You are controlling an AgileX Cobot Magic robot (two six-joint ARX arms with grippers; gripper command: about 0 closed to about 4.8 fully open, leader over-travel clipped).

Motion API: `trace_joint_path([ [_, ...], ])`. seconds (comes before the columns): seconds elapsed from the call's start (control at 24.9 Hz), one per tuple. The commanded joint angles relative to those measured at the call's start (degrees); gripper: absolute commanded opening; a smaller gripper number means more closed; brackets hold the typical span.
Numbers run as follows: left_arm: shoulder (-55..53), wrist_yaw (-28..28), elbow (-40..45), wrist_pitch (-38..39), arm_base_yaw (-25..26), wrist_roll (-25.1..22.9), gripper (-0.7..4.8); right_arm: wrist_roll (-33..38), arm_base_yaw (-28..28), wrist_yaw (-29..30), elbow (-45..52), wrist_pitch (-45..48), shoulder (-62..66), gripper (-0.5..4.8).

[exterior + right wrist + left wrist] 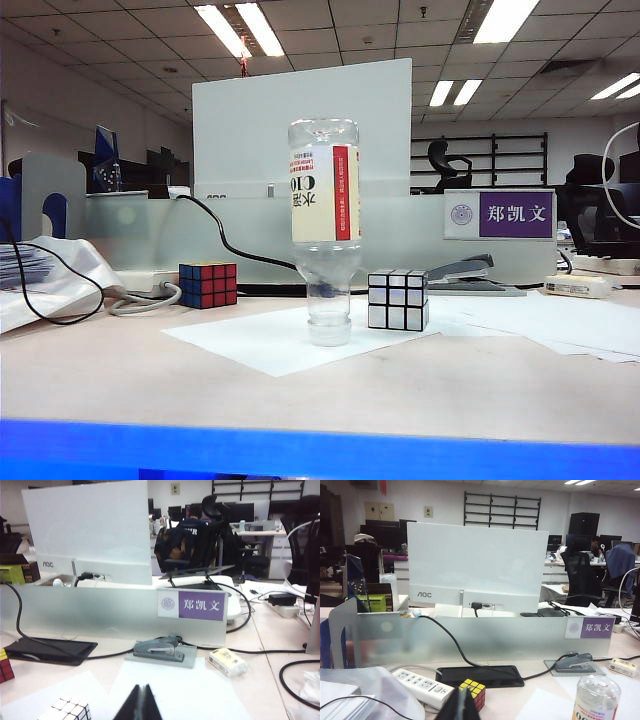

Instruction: Flip the plastic bottle upside down.

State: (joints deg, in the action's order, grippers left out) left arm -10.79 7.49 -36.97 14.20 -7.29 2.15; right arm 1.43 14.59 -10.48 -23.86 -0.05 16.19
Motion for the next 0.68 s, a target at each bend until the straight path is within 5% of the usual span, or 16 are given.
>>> trace_joint_path([
  [0.04,-0.17,0.24,-0.11,-0.28,-0.02,-0.17,-0.05,0.09,0.07,0.07,-0.28,-1.18,-0.02,-0.08],
  [0.44,-0.15,-0.02,-0.13,0.24,-0.02,-1.33,-0.05,0.09,0.07,0.09,-0.28,-1.88,-0.02,-0.08],
  [0.68,-0.15,-12.20,-0.02,9.20,0.02,-2.32,0.04,0.09,0.07,0.07,-0.28,-1.88,-0.02,-0.08],
])
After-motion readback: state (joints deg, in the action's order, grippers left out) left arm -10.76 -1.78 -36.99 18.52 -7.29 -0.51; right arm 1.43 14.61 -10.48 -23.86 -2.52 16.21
